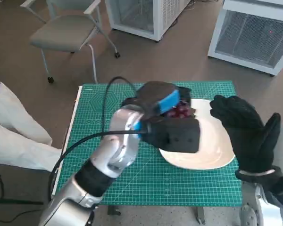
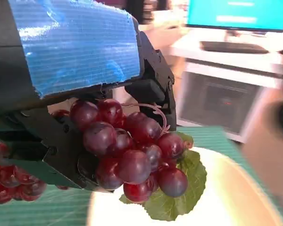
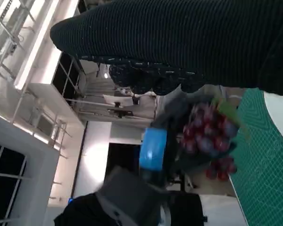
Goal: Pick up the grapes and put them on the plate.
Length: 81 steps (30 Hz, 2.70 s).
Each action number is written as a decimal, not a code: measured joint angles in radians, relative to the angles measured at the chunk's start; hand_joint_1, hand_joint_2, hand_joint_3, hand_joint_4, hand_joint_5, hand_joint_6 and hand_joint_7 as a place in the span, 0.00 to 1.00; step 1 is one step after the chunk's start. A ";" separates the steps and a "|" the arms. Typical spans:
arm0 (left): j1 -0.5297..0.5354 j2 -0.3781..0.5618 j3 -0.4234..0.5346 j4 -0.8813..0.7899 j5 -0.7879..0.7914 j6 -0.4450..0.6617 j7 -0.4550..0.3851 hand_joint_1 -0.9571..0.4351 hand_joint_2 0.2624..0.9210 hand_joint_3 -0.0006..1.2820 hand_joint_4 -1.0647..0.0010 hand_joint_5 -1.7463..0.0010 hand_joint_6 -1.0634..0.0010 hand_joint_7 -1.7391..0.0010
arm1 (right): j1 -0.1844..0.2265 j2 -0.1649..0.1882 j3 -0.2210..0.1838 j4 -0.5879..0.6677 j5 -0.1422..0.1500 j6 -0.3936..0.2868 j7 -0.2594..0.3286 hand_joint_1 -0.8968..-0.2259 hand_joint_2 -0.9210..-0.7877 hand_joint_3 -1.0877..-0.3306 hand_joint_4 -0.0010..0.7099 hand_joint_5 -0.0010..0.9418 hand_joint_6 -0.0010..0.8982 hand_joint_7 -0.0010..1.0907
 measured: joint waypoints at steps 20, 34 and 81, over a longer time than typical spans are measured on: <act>-0.095 -0.090 -0.005 0.201 -0.043 -0.119 0.047 0.69 1.00 0.12 0.43 0.27 0.49 0.29 | 0.027 0.000 -0.012 -0.038 -0.002 -0.002 -0.013 0.76 0.00 0.61 0.58 0.81 0.22 0.92; -0.095 -0.115 0.004 0.316 -0.087 -0.134 0.079 0.68 0.97 0.11 0.47 0.32 0.52 0.37 | 0.037 0.001 -0.012 -0.047 -0.026 -0.002 -0.036 0.76 0.00 0.62 0.59 0.80 0.23 0.91; 0.095 -0.096 0.288 0.344 -0.409 -0.306 0.287 0.26 0.99 0.04 0.73 0.99 0.68 0.98 | 0.040 0.001 -0.010 -0.049 -0.023 0.016 -0.039 0.76 0.00 0.62 0.59 0.80 0.23 0.90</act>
